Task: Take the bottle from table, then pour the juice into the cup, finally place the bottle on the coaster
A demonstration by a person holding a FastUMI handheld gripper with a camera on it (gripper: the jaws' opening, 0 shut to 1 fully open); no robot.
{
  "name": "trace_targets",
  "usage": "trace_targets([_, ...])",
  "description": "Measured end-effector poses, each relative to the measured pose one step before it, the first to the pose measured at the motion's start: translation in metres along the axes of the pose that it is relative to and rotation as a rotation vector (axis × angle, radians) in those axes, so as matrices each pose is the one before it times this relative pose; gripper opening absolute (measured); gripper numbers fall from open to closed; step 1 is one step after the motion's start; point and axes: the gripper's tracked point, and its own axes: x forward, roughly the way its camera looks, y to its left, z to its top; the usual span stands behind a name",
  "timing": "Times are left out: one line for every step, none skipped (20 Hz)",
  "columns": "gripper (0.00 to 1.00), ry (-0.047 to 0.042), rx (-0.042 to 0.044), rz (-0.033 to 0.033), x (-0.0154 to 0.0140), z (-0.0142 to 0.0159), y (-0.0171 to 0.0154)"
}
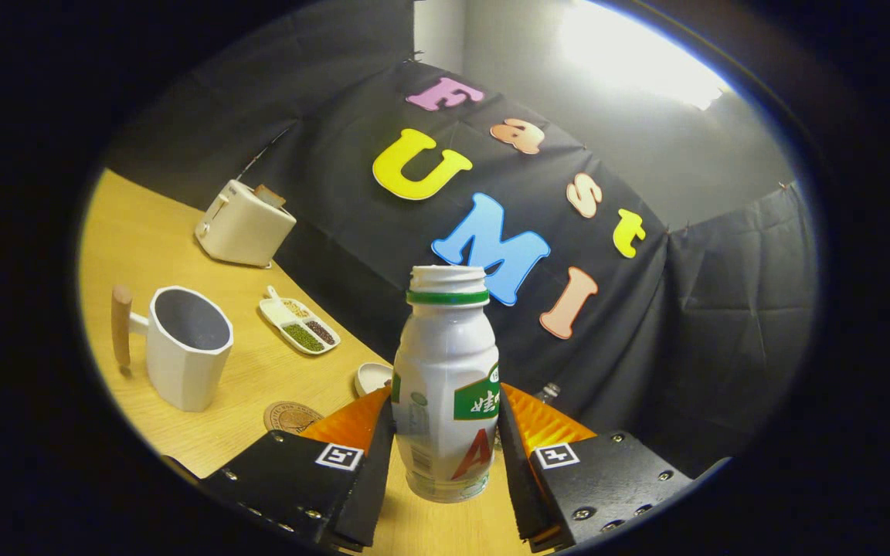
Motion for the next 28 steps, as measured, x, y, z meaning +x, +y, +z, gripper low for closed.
trace_targets([0.66, -0.00253, -0.03269, -0.00192, 0.00122, 0.00007, 0.00180])
trace_targets([0.66, -0.00211, -0.03430, -0.00117, 0.00054, 0.00331, 0.00280])
trace_targets([0.66, 0.00348, -0.02881, -0.00082, 0.00083, 0.00048, 0.00221])
trace_targets([0.66, 0.00243, -0.02665, -0.00014, -0.00027, 0.00179, 0.00291])
trace_targets([0.66, 0.00258, -0.03116, -0.00258, 0.00093, 0.00141, 0.00282])
trace_targets([0.66, -0.00214, -0.03353, -0.00295, -0.00071, 0.00230, 0.00207])
trace_targets([0.66, -0.00158, -0.02910, -0.00259, 0.00116, 0.00137, 0.00227])
trace_targets([0.66, -0.00199, -0.02569, -0.00100, 0.00060, 0.00227, 0.00213])
trace_targets([0.66, -0.00384, -0.03068, -0.00069, -0.00145, 0.00253, 0.00056])
trace_targets([0.66, -0.00390, -0.02644, -0.00256, -0.00103, 0.00240, 0.00087])
trace_targets([0.66, -0.00544, -0.03152, -0.00289, -0.00041, 0.00117, 0.00174])
trace_targets([0.66, -0.00634, -0.03619, -0.00406, -0.00055, 0.00275, 0.00334])
trace_targets([0.66, -0.00465, -0.02785, -0.00331, 0.00241, 0.00175, 0.00199])
trace_targets([0.66, -0.00502, -0.02646, -0.00167, 0.00023, 0.00282, 0.00088])
trace_targets([0.66, -0.00516, -0.02086, 0.00228, 0.00172, 0.00123, 0.00295])
trace_targets([0.66, -0.00492, -0.01951, 0.00233, 0.00008, 0.00129, 0.00325])
trace_targets([0.66, -0.00353, -0.02266, -0.00039, -0.00031, 0.00131, 0.00168])
trace_targets([0.66, -0.00480, -0.02497, -0.00445, -0.00154, 0.00258, 0.00043])
trace_targets([0.66, -0.00600, -0.02770, -0.00407, -0.00049, 0.00349, 0.00135])
trace_targets([0.66, -0.00623, -0.02836, -0.00423, -0.00038, 0.00262, 0.00117])
trace_targets([0.66, -0.00741, -0.02496, -0.00426, -0.00014, 0.00392, 0.00023])
trace_targets([0.66, -0.00438, -0.02245, -0.00028, -0.00066, 0.00255, 0.00132])
trace_targets([0.66, -0.00319, -0.01793, -0.00005, 0.00100, 0.00058, 0.00118])
trace_targets([0.66, -0.00288, -0.01665, 0.00037, -0.00109, 0.00100, 0.00184])
trace_targets([0.66, -0.00207, -0.01647, -0.00117, 0.00012, 0.00071, 0.00103])
trace_targets([0.66, -0.00264, -0.01928, -0.00443, -0.00018, 0.00166, -0.00059])
trace_targets([0.66, -0.00210, -0.02149, -0.00421, 0.00079, -0.00022, -0.00179])
trace_targets([0.66, -0.00205, -0.01904, -0.00369, -0.00070, 0.00198, 0.00074])
